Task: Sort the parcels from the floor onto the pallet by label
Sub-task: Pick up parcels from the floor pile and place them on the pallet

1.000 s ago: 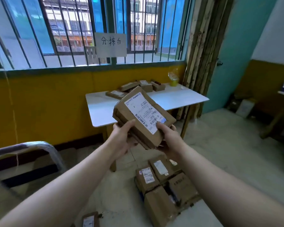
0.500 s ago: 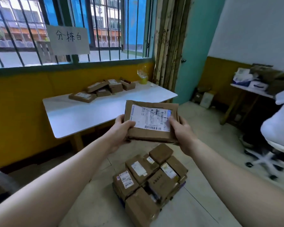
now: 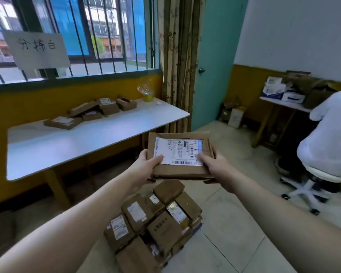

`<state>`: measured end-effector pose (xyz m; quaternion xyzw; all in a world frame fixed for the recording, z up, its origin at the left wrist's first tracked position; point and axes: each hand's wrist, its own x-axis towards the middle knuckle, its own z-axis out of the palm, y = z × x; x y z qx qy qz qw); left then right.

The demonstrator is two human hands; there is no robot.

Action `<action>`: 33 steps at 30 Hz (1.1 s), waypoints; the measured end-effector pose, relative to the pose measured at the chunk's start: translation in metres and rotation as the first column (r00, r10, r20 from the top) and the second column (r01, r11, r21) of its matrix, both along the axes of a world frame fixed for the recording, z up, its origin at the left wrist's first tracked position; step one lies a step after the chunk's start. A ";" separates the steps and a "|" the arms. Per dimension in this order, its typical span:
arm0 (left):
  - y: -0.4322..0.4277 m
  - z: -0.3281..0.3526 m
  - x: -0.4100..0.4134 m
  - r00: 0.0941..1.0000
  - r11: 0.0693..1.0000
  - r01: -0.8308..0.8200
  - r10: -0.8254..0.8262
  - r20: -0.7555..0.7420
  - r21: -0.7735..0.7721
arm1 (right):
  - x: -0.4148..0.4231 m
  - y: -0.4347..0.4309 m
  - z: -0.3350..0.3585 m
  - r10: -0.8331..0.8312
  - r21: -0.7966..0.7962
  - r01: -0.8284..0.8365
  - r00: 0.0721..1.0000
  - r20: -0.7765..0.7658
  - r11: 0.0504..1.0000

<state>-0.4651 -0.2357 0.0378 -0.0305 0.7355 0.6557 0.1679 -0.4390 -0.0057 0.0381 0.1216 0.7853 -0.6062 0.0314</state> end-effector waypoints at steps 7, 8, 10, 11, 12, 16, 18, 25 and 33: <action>0.062 -0.016 -0.021 0.997 0.999 -0.034 0.034 0.076 -0.010 | -0.028 0.064 -0.018 0.032 -0.055 -0.030 0.999 0.036 0.998; 0.065 -0.018 -0.026 0.996 0.999 -0.045 0.046 0.081 -0.011 | -0.034 0.067 -0.021 0.036 -0.066 -0.034 0.999 0.041 0.997; 0.069 -0.023 -0.039 0.995 0.998 -0.063 0.064 0.076 -0.017 | -0.050 0.070 -0.027 0.045 -0.081 -0.042 0.998 0.044 0.996; 0.070 -0.025 -0.046 0.995 0.997 -0.073 0.074 0.073 -0.021 | -0.058 0.071 -0.030 0.048 -0.084 -0.044 0.998 0.045 0.995; 0.070 -0.028 -0.054 0.994 0.996 -0.083 0.085 0.071 -0.025 | -0.067 0.071 -0.033 0.049 -0.087 -0.045 0.998 0.046 0.995; 0.076 -0.044 -0.097 0.994 0.996 -0.091 0.090 0.061 0.010 | -0.109 0.078 -0.041 0.054 -0.075 -0.051 0.998 0.034 0.996; 0.080 -0.049 -0.124 0.995 0.997 -0.083 0.083 0.048 0.003 | -0.135 0.086 -0.042 0.045 -0.079 -0.042 0.999 0.027 0.996; 0.080 -0.057 -0.192 0.994 0.998 -0.057 0.055 0.097 0.017 | -0.207 0.102 -0.047 0.097 -0.092 -0.086 0.987 0.126 0.992; 0.059 -0.085 -0.207 0.905 0.902 -0.424 0.417 0.087 0.079 | -0.274 0.069 -0.077 0.237 -0.175 -0.212 0.962 0.138 0.962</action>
